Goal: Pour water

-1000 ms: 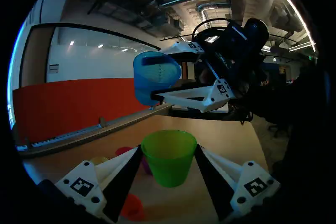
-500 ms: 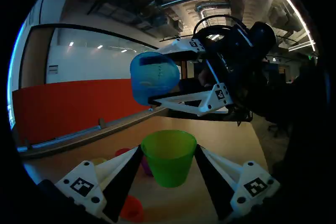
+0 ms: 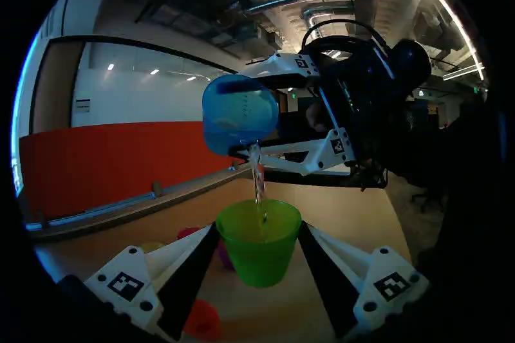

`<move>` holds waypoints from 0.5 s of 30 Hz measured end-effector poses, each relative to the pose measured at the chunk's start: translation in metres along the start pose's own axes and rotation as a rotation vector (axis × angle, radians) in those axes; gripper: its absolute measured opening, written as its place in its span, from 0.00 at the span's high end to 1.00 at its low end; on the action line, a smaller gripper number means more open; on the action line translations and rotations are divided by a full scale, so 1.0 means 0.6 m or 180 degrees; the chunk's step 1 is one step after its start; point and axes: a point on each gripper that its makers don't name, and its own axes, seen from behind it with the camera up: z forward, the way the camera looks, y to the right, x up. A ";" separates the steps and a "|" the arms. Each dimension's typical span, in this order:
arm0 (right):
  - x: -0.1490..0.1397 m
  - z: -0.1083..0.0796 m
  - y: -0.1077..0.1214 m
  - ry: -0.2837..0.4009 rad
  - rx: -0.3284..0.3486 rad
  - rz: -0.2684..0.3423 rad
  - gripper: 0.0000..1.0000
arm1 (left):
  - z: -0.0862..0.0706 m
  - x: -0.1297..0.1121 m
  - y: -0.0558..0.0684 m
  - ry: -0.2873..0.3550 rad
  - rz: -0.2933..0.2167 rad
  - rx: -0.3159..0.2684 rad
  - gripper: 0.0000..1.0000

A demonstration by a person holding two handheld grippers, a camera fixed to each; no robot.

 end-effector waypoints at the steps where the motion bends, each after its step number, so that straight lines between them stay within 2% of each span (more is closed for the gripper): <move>1: 0.000 0.000 0.001 -0.0006 -0.0004 -0.0021 0.11 | 0.000 0.000 0.000 0.0000 0.0000 0.0001 0.12; 15: 0.000 0.004 0.005 -0.0036 -0.0047 -0.0176 0.11 | 0.002 -0.007 -0.002 -0.0008 -0.0009 0.0013 0.12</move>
